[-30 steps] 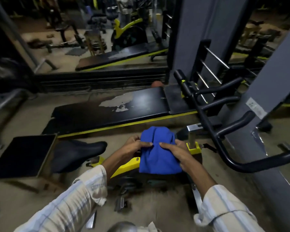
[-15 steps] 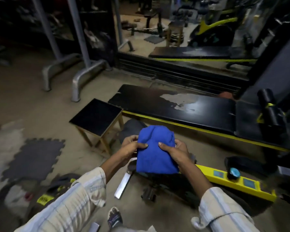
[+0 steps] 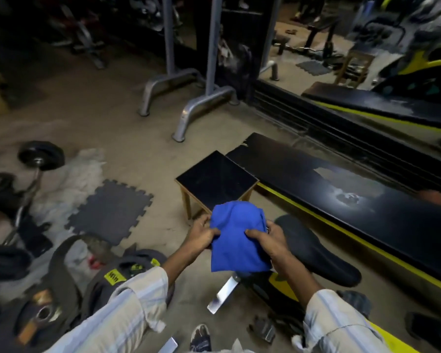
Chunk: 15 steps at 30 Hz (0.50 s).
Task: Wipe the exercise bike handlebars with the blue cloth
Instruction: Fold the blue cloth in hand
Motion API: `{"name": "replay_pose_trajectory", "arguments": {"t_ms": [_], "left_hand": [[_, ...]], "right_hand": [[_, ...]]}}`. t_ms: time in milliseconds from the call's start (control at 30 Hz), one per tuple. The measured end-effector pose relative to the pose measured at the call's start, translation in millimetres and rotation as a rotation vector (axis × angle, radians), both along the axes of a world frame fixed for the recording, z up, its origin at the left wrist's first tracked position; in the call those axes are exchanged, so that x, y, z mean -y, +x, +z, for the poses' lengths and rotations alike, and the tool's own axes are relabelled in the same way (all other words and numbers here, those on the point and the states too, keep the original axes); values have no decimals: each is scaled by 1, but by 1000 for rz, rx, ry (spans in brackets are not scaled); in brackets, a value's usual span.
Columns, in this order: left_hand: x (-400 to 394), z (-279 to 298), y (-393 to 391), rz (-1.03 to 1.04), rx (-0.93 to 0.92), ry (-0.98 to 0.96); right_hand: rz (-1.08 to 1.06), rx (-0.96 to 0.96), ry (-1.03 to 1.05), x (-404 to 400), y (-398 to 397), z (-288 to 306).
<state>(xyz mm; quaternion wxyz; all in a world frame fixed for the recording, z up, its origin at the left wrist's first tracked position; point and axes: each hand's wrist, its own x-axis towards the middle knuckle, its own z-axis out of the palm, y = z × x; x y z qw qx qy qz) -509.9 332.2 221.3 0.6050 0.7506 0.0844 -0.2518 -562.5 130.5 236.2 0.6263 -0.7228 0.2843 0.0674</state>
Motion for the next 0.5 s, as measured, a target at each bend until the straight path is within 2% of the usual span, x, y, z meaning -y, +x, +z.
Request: {"name": "replay_pose_trajectory", "arguments": {"t_ms": [133, 200, 333, 500], "left_hand": [[-42, -15, 18, -84, 301, 283], [-54, -22, 32, -78, 397, 349], [-65, -25, 67, -47, 471, 406], [-71, -54, 133, -155, 503, 456]], "right_hand": [[134, -58, -140, -34, 45, -19], [167, -59, -216, -47, 69, -25], [193, -53, -255, -63, 111, -25], [226, 34, -297, -62, 162, -39]]}}
